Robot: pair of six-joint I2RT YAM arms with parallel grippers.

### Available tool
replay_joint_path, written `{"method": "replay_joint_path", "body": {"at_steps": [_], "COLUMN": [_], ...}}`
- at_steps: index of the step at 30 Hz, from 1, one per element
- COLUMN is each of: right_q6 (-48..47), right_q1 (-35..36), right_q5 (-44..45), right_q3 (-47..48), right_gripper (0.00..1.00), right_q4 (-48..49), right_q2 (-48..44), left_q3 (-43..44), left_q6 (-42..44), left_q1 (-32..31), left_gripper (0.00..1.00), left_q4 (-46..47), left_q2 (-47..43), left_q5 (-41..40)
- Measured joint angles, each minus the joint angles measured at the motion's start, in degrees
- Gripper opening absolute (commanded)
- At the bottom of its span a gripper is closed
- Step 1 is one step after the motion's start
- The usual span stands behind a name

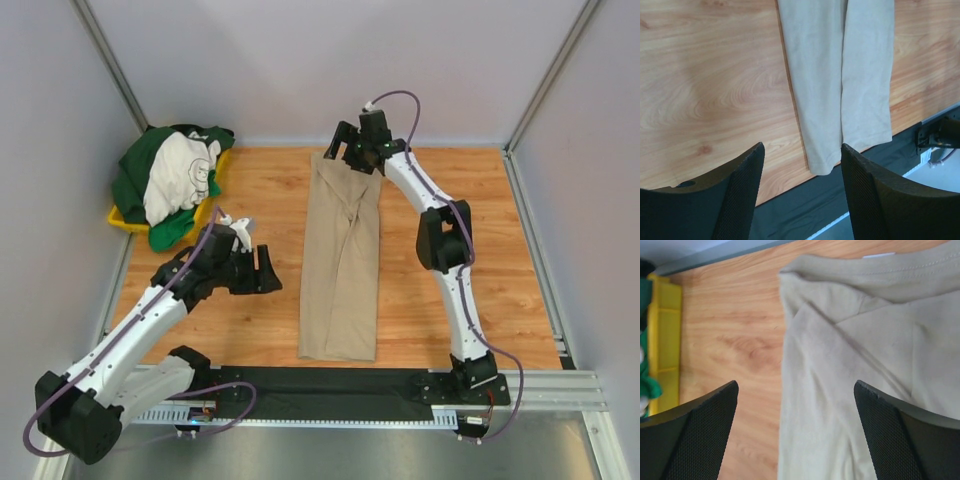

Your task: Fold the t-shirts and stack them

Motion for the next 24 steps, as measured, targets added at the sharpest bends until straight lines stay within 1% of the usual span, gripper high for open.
{"method": "replay_joint_path", "body": {"at_steps": [1,2,8,10,11,13,16,18,20,21,24], "right_q6": [-0.5,-1.3,-2.3,-1.0,0.1,2.4,7.7,11.7,15.5,17.2,21.5], "right_q1": [0.3,0.8,5.0,7.1,8.2,11.6,17.0,21.3,25.6,27.6,32.5], "right_q5": [0.1,0.2,5.6,8.2,9.9,12.3,15.0,15.5,16.1,16.6,17.4], "right_q3": [-2.4,-7.1,-34.7,-45.9,-53.4,-64.2,-80.6,-89.1,-94.5,-96.0,-97.5], "right_gripper": [1.0,1.0,0.99,0.97,0.97,0.96,0.9,0.88,0.87,0.84,0.79], "right_q4": [0.0,0.8,-0.5,-0.6,-0.7,-1.9,-4.2,-6.6,-8.3,-9.1,-8.9], "right_q2": [-2.8,-7.5,-39.1,-49.2,-54.6,-60.8,-65.7,-66.8,-68.3,-69.2,-70.4], "left_q3": [-1.0,-2.3,-9.9,-13.0,-14.3,-17.3,-20.2,-21.6,-22.9,-23.6,-24.6], "left_q6": [-0.4,-1.0,-4.2,-5.4,-5.8,-7.0,-8.4,-9.4,-10.6,-11.2,-13.0], "left_q1": [-0.4,-1.0,-4.9,-5.7,-6.0,-6.5,-7.9,-9.1,-10.2,-10.9,-12.8], "left_gripper": [0.7,0.7,0.7,0.7,0.7,0.7,0.7,0.7,0.7,0.7,0.7], "left_q4": [0.3,0.9,5.0,7.0,7.7,9.8,12.6,14.6,16.4,17.3,19.6], "left_q2": [-0.4,-0.8,-1.1,-1.2,-1.2,-1.1,-0.2,1.0,1.6,1.7,1.6], "left_q5": [0.0,0.0,-0.4,-0.3,-0.4,-0.4,-0.5,-0.6,-0.7,-0.9,-1.3]}}
